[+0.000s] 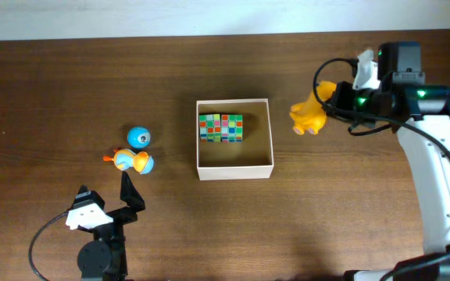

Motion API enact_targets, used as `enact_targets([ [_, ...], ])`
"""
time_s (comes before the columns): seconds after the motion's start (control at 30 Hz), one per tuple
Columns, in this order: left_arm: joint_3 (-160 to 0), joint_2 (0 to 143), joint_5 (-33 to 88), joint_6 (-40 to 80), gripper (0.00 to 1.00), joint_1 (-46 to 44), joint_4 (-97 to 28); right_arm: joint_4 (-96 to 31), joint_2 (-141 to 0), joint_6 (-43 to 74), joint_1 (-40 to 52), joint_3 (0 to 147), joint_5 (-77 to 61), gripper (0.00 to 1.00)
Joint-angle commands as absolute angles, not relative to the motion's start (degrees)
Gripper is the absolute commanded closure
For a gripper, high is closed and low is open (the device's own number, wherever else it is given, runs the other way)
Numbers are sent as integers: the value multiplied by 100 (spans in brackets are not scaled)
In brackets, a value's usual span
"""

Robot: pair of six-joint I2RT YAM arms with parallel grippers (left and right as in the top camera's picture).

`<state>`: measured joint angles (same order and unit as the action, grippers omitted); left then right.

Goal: Pack container
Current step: 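Lift the dinosaur and carry it left into the box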

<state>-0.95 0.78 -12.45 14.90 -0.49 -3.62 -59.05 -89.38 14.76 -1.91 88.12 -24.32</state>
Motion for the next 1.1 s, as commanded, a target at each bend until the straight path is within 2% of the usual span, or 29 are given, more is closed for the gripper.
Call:
enact_targets([
  [0.0,-56,34,-1284,1402,1,-21,-349,-6084,-8742,854,80,9196,-3430,96],
  [0.27,-56,34,-1284,1400,1,-21,-349,-6184,-8735,878,1135,9268,-3479,96],
  [0.73,-56,34,-1284,1402,1,-21,-349,-6066,-9041,5096,3345,9255,388,96],
  [0.9,-56,34,-1284,1402,1,-21,-349,-6069,-9432,6014,3839,9253,1063,96],
  [1.07,-56,34,-1284,1402,1,-21,-349,-5948,-10003,6573,3953,9253,1190,96],
])
